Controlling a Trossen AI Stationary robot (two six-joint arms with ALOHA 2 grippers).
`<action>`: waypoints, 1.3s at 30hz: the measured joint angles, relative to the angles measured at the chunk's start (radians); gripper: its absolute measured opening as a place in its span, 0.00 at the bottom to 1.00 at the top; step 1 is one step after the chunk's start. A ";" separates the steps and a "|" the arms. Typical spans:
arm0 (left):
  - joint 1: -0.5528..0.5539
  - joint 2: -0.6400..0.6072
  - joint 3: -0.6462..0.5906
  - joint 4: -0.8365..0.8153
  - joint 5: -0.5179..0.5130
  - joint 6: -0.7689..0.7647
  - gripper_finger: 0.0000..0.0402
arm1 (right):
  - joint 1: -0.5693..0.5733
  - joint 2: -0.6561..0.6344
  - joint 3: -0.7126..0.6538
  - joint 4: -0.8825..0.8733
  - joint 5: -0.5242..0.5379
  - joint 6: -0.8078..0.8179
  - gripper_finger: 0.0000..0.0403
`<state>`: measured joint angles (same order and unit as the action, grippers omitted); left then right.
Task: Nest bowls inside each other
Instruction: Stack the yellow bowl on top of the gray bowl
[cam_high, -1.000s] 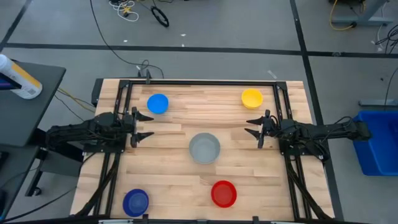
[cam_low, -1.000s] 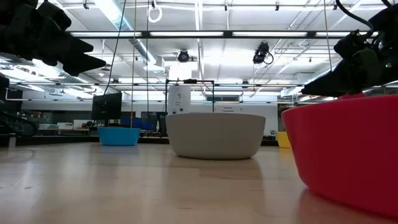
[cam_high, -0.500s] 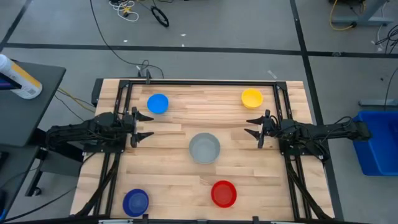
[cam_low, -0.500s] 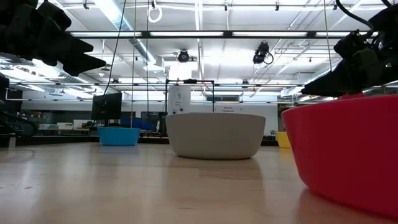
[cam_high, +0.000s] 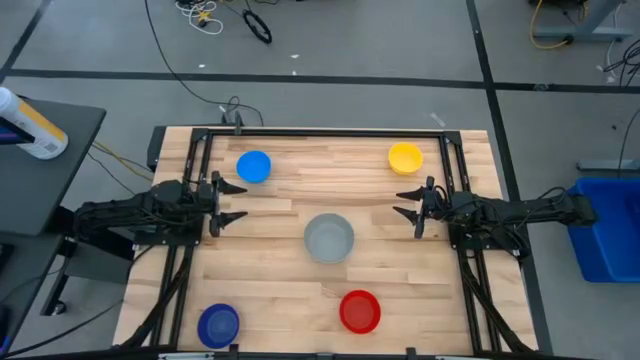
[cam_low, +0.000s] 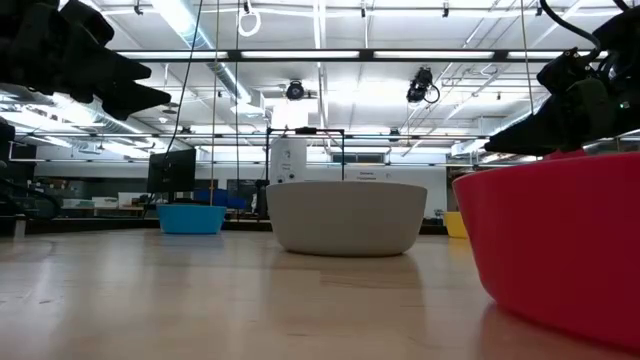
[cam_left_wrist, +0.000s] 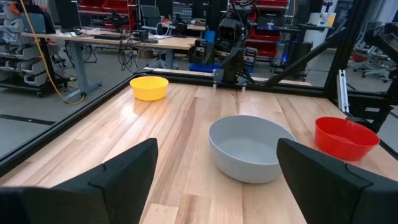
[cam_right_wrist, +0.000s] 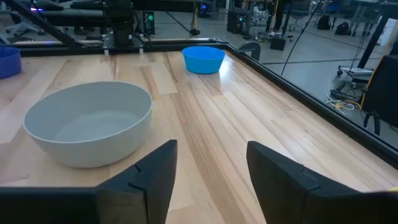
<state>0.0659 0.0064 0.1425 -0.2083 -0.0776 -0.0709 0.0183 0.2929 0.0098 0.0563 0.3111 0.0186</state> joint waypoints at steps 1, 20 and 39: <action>0.000 0.000 0.000 0.002 0.000 0.004 0.84 | 0.000 0.000 0.000 0.000 0.000 0.000 0.50; 0.000 0.000 0.000 0.079 -0.088 0.023 0.84 | -0.008 0.000 0.000 0.049 0.457 0.000 0.50; 0.000 0.000 0.000 0.111 -0.166 0.004 0.81 | -0.005 0.000 0.000 0.210 -0.063 0.028 0.55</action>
<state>0.0658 0.0067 0.1429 -0.0972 -0.2432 -0.0667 0.0135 0.2932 0.0101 0.2660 0.2484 0.0470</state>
